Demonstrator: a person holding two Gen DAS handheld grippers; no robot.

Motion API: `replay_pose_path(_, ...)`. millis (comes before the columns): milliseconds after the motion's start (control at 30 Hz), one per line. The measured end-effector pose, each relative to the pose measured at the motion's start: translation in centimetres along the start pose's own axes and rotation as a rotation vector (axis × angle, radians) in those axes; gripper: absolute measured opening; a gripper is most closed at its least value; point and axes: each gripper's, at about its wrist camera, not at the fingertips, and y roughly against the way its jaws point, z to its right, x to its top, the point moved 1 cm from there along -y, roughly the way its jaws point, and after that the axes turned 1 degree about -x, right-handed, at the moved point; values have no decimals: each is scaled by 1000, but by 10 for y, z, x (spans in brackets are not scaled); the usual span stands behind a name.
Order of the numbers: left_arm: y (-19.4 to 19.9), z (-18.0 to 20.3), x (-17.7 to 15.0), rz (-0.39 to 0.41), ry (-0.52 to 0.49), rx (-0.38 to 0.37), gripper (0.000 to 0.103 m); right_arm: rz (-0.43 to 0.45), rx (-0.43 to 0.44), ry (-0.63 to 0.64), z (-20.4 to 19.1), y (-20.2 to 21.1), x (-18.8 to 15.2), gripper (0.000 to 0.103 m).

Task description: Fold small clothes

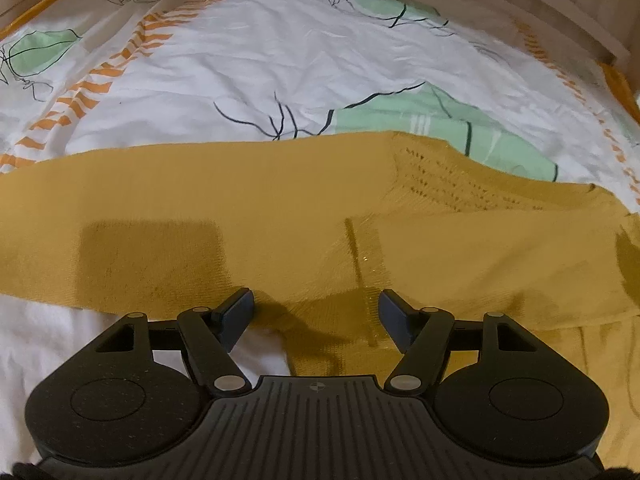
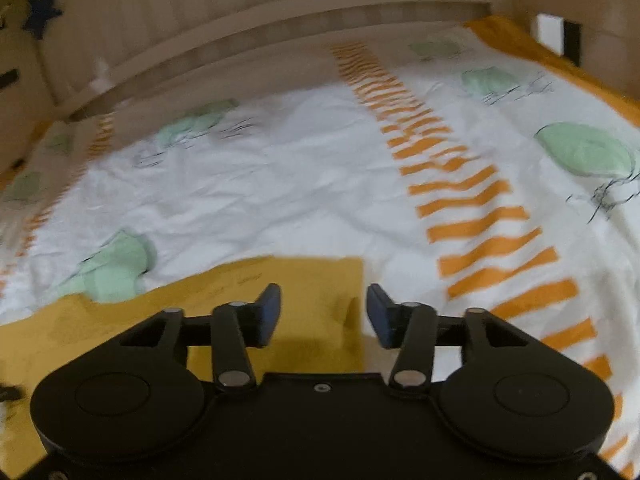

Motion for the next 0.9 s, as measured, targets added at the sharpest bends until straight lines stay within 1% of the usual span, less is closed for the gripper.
replay_pose_path(67, -1, 2, -2, 4, -10, 12, 68, -41, 17, 27, -4, 4, -10, 58)
replay_pose_path(100, -2, 3, -3, 7, -21, 18, 68, -74, 8, 54, -6, 2, -17, 58)
replay_pose_path(167, -3, 5, -5, 11, -40, 28, 69, -144, -51, 112, -4, -7, -33, 58)
replay_pose_path(200, -3, 5, -5, 14, -43, 30, 69, -171, -101, 119, 3, -13, -42, 58)
replay_pose_path(267, -3, 4, -6, 22, -45, 29, 70, -122, -83, 39, 23, -12, -47, 59)
replay_pose_path(300, -3, 4, -7, 28, -47, 27, 70, -117, -82, -7, 30, -9, -47, 59)
replay_pose_path(333, -3, 3, -8, 34, -48, 25, 71, -116, -88, -23, 31, -6, -45, 61)
replay_pose_path(400, -3, 3, -9, 41, -44, 23, 71, -110, -93, -7, 27, 4, -41, 65)
replay_pose_path(433, -3, 3, -9, 42, -45, 22, 71, -101, -78, -3, 25, 11, -41, 65)
replay_pose_path(533, 4, 4, -10, 27, -33, 33, 70, -91, 13, -28, 20, 38, -48, 67)
replay_pose_path(567, 8, 5, -13, 22, -25, 25, 70, -102, 46, -47, 22, 47, -52, 68)
replay_pose_path(633, 19, 5, -22, -1, -6, -15, 69, -135, 108, -76, 25, 62, -63, 69)
replay_pose_path(733, 40, 9, -42, -18, 11, -65, 69, -178, 141, -81, 29, 86, -82, 69)
replay_pose_path(767, 49, 12, -50, -17, -1, -74, 69, -189, 151, -79, 31, 94, -88, 70)
replay_pose_path(900, 91, 23, -89, 2, -86, -70, 69, -242, 169, -90, 40, 132, -116, 70)
